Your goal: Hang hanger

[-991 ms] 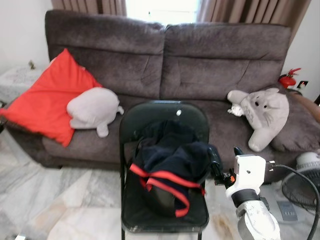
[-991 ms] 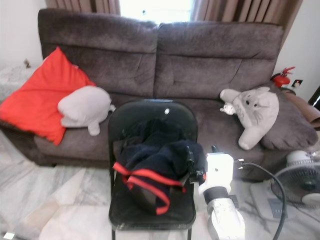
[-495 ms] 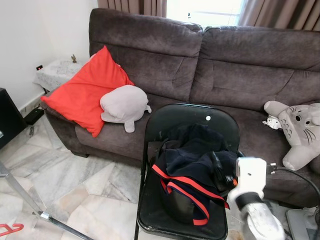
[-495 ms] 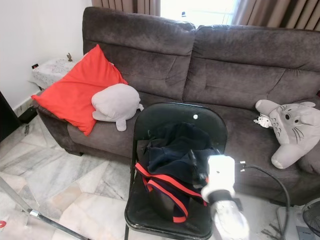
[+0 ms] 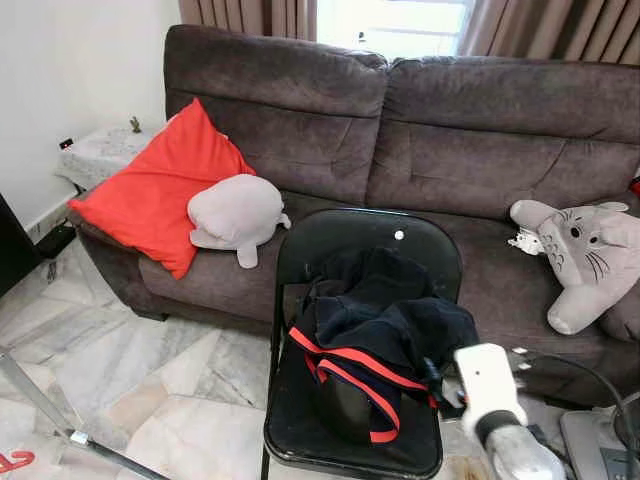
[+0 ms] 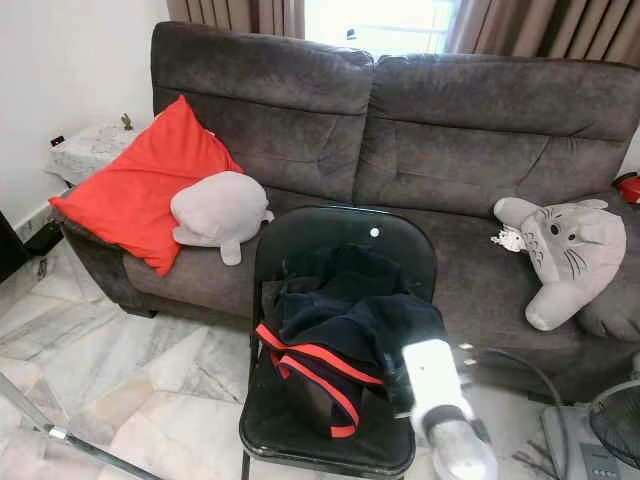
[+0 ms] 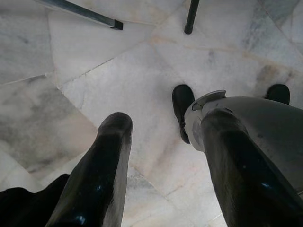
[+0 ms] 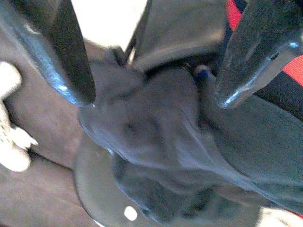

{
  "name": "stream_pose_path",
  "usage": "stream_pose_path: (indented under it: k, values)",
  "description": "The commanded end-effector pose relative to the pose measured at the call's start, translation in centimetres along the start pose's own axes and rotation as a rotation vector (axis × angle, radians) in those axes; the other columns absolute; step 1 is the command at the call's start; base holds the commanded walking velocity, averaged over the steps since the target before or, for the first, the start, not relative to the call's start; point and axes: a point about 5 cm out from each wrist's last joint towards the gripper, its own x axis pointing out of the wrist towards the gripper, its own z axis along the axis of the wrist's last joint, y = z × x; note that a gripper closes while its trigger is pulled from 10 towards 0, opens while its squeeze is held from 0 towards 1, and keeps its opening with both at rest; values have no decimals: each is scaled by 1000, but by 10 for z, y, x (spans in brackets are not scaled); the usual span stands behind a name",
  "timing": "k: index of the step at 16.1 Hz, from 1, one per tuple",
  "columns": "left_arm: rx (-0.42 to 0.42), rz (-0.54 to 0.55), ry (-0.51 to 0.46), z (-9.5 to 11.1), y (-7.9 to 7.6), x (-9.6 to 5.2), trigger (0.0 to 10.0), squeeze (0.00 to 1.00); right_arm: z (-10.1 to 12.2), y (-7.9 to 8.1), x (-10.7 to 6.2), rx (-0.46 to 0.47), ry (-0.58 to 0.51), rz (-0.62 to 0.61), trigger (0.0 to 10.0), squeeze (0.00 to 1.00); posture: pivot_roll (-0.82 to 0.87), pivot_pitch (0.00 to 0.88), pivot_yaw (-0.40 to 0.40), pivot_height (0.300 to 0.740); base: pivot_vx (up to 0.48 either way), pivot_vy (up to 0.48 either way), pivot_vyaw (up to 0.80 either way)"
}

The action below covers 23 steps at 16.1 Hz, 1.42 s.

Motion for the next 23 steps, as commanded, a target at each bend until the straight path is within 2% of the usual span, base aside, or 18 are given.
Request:
stream_pose_path:
  k: [1,4,6,10,15,20,23]
  values:
    - [11,-2,14,0,1,0,10000,0,6,0,3,-25,-27,22,10000,0,-79,30,-1,740,0,0,0]
    - [17,-11,20,1,1,0,10000,0,10,0,13,-59,-4,90,10000,0,-70,34,-1,740,0,0,0]
    - [24,-15,20,2,1,0,10000,0,4,2,19,-141,48,134,10000,0,-69,39,1,740,0,0,0]
    - [28,-17,20,2,1,0,10000,0,13,4,26,-184,57,210,10000,0,-64,40,2,740,0,0,0]
    - [28,-23,24,3,1,0,10000,0,10,2,24,-323,135,256,10000,0,-64,44,3,740,0,0,0]
    - [29,-31,28,3,0,1,10000,0,13,-5,10,-450,177,240,10000,0,-84,53,5,740,0,0,0]
    - [28,-33,27,4,0,1,10000,0,16,-7,8,-456,179,239,10000,0,-87,55,7,740,0,0,0]
